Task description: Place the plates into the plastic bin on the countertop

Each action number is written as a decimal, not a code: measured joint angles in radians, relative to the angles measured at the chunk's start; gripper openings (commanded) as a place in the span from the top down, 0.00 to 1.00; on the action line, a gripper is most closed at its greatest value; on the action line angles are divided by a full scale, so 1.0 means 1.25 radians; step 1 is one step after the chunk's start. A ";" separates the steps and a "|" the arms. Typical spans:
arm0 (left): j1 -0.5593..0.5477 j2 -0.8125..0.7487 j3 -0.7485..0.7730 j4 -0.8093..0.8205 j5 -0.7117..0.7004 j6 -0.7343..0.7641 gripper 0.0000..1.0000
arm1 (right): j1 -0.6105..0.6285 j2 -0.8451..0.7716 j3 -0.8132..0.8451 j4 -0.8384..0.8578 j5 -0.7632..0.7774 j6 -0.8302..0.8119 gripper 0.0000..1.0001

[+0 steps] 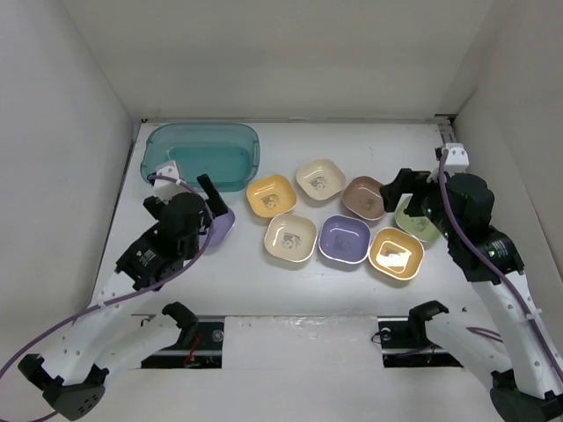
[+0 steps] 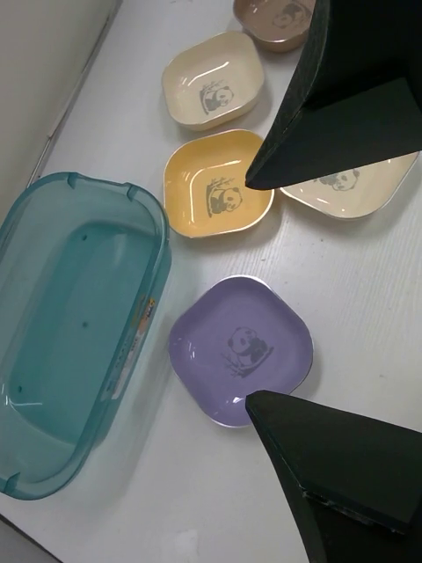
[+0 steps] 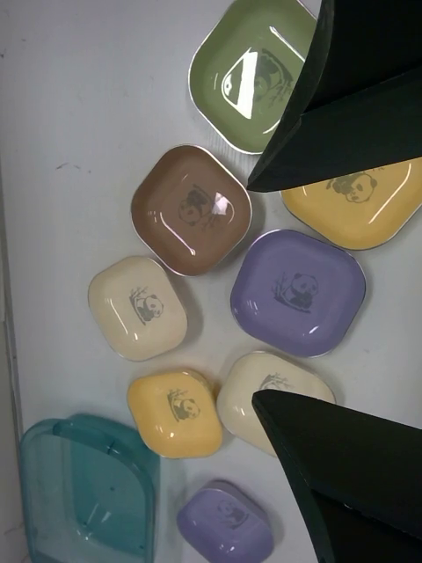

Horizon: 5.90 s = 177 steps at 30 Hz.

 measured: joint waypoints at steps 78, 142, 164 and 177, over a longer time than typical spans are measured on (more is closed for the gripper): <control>0.377 0.795 0.455 0.100 0.202 -0.276 1.00 | 0.115 0.027 -0.103 0.078 -0.220 -0.017 0.00; 0.056 0.227 -0.062 0.034 0.194 -0.403 1.00 | 0.115 -0.025 -0.104 0.091 -0.171 0.001 0.00; 0.576 0.867 0.405 0.139 0.487 -0.144 0.86 | 0.115 0.063 -0.189 0.195 -0.230 0.022 0.00; 0.461 0.726 0.347 0.187 0.505 -0.127 0.00 | 0.115 0.051 -0.189 0.194 -0.208 0.022 0.00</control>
